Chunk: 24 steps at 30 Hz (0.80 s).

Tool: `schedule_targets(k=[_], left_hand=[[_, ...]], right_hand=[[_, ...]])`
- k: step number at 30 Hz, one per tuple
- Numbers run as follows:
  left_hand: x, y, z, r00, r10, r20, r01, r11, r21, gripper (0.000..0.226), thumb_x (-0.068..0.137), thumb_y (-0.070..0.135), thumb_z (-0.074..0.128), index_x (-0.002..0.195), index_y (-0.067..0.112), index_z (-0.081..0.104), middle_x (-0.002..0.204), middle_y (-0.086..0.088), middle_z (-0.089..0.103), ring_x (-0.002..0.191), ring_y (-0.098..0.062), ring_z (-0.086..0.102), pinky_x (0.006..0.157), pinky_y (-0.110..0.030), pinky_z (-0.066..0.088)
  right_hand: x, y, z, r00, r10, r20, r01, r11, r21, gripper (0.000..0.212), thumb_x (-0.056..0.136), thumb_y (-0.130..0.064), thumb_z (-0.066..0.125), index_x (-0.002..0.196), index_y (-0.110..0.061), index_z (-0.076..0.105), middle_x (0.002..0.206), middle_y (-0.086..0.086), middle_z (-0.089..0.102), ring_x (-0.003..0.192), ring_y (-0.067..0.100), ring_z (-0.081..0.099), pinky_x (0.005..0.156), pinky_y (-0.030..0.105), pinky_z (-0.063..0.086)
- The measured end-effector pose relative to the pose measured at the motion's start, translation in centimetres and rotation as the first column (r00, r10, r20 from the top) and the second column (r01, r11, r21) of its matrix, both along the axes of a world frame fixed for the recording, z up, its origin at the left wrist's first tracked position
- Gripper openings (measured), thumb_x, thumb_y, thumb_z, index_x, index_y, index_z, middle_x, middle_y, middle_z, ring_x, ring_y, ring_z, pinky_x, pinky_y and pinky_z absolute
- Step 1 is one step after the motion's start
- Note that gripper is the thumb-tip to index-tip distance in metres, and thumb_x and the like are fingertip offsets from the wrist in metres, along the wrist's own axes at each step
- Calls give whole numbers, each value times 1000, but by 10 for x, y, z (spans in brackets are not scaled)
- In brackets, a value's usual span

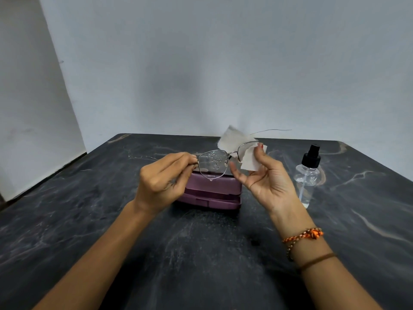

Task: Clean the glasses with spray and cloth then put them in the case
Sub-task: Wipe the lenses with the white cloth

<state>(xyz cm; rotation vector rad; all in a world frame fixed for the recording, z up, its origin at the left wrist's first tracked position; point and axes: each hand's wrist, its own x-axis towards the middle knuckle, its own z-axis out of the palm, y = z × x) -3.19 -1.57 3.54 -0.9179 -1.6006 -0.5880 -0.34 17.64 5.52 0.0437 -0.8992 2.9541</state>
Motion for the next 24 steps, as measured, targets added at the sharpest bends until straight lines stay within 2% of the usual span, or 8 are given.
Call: schedule_targets(k=[4,7,9,10,13,17,20,24], left_hand=[[1,2,0,1000,-19,3,20,999,-30,10,76,-5,63,74,-11,70,73,-16,70,78,-15,61,80,-12,49],[0,1,0,1000,-11,-10,10,999,-42,9,76,-5,63,73,-11,69,73,-17,70,78,-15,60,81,-11,48],[-1,-1,0,1000,7,-17,-8,1000,-29,7,75,-7,65,73,-11,70,74,-17,70,78,-16,60,83,-10,47],[-2,-2,0,1000,15,-16,-16,1000,-22,6,74,-7,65,73,-11,70,74,-17,70,78,-16,60,83,-10,46],[-3,-4,1,999,30,-13,-31,999,-35,5,74,-8,65,73,-11,69,73,-16,70,78,-16,60,82,-9,46],[-1,-4,2,999,43,-32,-45,996,-73,7,77,-7,63,74,-10,69,72,-15,70,75,-14,60,78,-12,47],[0,-1,4,998,33,-45,-36,997,-66,7,77,-9,62,74,-11,68,72,-15,69,75,-14,59,79,-10,45],[3,2,1,999,9,-51,-13,996,-93,9,77,-8,61,73,-10,68,72,-15,69,73,-15,59,72,-19,51]], right_hand=[[-2,-1,0,994,-89,68,89,996,0,12,85,-17,58,74,-11,59,57,2,71,55,14,69,57,27,57],[-3,-2,-1,989,-137,59,135,990,32,8,83,-12,60,76,-8,58,56,3,71,54,11,69,54,25,57],[-3,0,-1,992,-122,13,120,986,119,3,79,-7,60,77,-7,60,58,3,72,56,11,69,54,23,58],[-3,1,0,995,-100,-15,101,978,181,3,75,-7,62,77,-7,61,59,3,72,57,11,69,54,22,58],[-3,7,2,996,-56,-63,75,931,358,21,60,-15,64,79,-7,63,63,2,73,61,11,70,56,21,57],[-4,16,4,990,-100,-100,134,885,447,27,56,-19,67,81,-7,64,64,0,74,65,9,71,57,20,57],[-4,17,5,985,-139,-99,168,891,423,27,59,-24,68,79,-8,64,64,0,74,64,9,70,57,21,58],[-4,14,3,983,-184,-5,180,956,232,14,80,-23,62,77,-10,61,59,0,73,57,13,70,50,25,57]])
